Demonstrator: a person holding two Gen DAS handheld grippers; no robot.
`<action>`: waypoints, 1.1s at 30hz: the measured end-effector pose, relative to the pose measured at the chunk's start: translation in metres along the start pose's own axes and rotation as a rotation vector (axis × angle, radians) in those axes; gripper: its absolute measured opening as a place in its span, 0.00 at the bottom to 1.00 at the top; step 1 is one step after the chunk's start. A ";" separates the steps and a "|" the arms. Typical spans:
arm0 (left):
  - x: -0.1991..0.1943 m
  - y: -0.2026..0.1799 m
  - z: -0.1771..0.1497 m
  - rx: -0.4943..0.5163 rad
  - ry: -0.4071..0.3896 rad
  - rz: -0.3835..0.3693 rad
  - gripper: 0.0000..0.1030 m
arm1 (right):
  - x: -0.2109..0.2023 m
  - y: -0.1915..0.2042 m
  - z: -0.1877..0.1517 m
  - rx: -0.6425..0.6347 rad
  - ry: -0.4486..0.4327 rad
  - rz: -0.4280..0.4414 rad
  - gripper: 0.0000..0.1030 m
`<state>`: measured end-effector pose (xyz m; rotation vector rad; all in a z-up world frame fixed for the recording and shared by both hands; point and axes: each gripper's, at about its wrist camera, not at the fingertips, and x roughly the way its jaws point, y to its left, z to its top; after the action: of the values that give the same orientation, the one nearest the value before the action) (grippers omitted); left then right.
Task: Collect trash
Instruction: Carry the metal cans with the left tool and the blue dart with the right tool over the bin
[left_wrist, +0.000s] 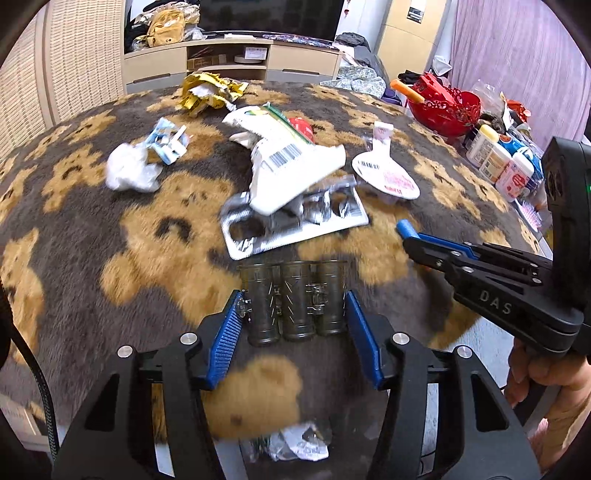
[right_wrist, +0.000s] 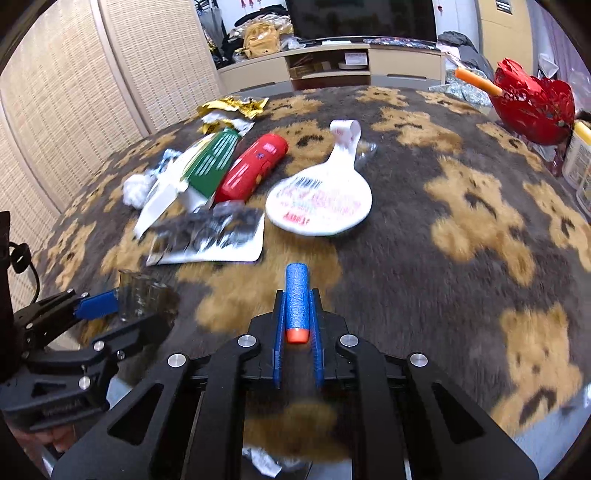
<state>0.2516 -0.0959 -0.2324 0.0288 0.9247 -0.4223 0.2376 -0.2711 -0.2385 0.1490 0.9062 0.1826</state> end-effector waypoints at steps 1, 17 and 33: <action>-0.004 0.000 -0.004 -0.002 0.004 0.000 0.52 | -0.002 0.001 -0.003 0.001 0.004 0.002 0.13; -0.059 -0.007 -0.081 -0.028 0.038 0.001 0.51 | -0.048 0.034 -0.076 0.020 0.062 0.060 0.13; -0.028 -0.008 -0.163 -0.104 0.182 -0.066 0.51 | -0.039 0.037 -0.143 0.076 0.154 0.059 0.13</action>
<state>0.1082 -0.0607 -0.3084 -0.0593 1.1286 -0.4368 0.0972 -0.2365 -0.2883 0.2349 1.0636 0.2170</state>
